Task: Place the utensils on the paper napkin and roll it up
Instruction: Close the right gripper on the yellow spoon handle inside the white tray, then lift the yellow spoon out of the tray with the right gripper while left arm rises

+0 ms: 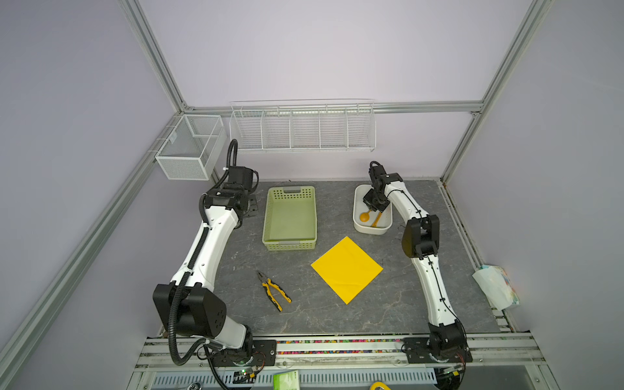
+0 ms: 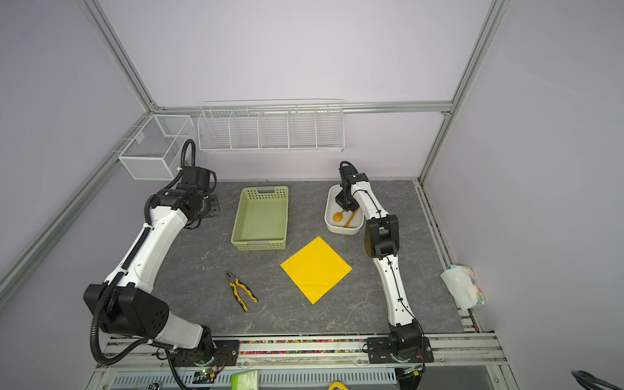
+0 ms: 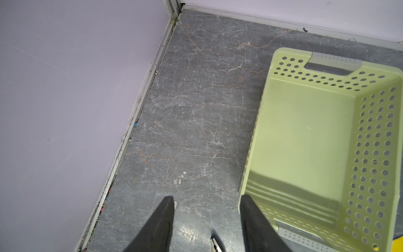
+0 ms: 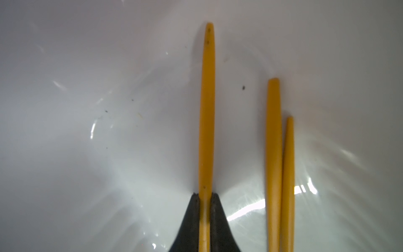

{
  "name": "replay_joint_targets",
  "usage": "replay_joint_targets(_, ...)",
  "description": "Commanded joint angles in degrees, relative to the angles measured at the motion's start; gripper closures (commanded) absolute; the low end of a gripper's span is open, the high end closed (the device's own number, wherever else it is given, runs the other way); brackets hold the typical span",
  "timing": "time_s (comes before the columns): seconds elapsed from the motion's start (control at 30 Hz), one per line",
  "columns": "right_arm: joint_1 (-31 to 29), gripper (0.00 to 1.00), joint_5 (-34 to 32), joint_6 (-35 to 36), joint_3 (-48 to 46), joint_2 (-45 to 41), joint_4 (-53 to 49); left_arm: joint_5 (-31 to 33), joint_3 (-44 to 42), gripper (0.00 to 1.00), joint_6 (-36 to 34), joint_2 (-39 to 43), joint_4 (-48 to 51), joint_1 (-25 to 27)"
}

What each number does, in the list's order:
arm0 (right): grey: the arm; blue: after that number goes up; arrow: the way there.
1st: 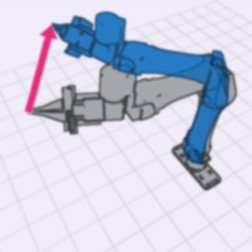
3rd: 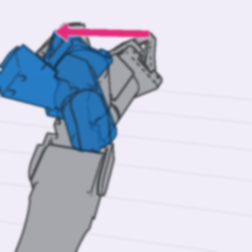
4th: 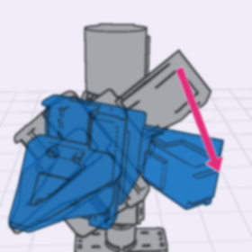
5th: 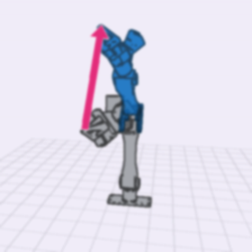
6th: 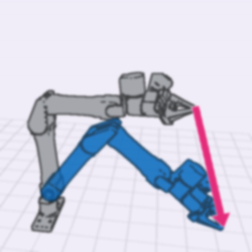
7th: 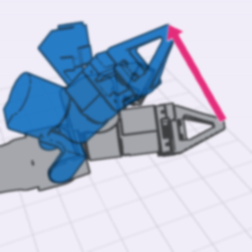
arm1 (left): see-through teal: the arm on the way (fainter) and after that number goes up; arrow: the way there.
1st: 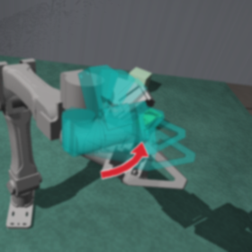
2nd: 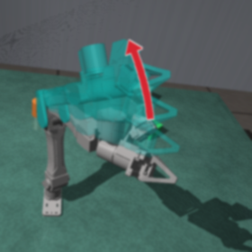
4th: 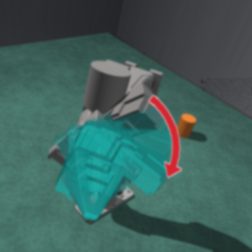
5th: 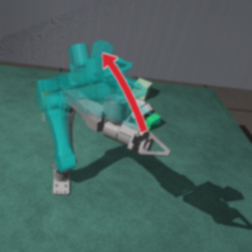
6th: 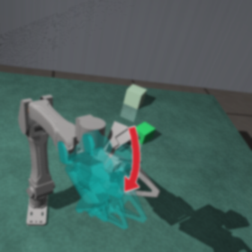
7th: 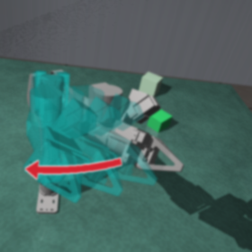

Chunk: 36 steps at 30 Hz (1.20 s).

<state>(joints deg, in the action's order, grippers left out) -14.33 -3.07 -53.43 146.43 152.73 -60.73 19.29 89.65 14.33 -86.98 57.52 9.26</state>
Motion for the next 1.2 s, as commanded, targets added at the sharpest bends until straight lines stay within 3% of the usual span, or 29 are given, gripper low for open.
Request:
replay_joint_targets(0.0,0.3,0.92,1.4,0.3,-2.0,-5.8,3.3,-1.5,2.5,0.5,0.8,0.2,0.9,-0.3)
replay_joint_targets(0.37,0.5,0.93,7.0,8.6,-18.3,-20.8,11.9,-10.0,7.9,0.49,2.1,-1.1,0.4,-0.2)
replay_joint_targets(0.57,0.3,0.93,11.7,19.2,-32.4,-30.3,18.4,-15.9,11.4,0.49,2.2,-2.3,0.8,0.0)
replay_joint_targets(0.67,-0.1,0.93,12.6,26.6,-40.4,-35.8,23.1,-17.4,14.2,0.49,2.0,-3.9,2.2,0.5)
replay_joint_targets(0.9,-2.9,0.93,14.7,47.5,-48.3,-43.0,25.1,-23.9,19.3,0.49,0.5,-6.2,1.4,3.3)
replay_joint_targets(1.17,-13.0,0.93,1.7,77.6,-53.4,-50.8,25.2,-33.3,30.0,0.49,-0.2,-12.6,3.3,5.8)
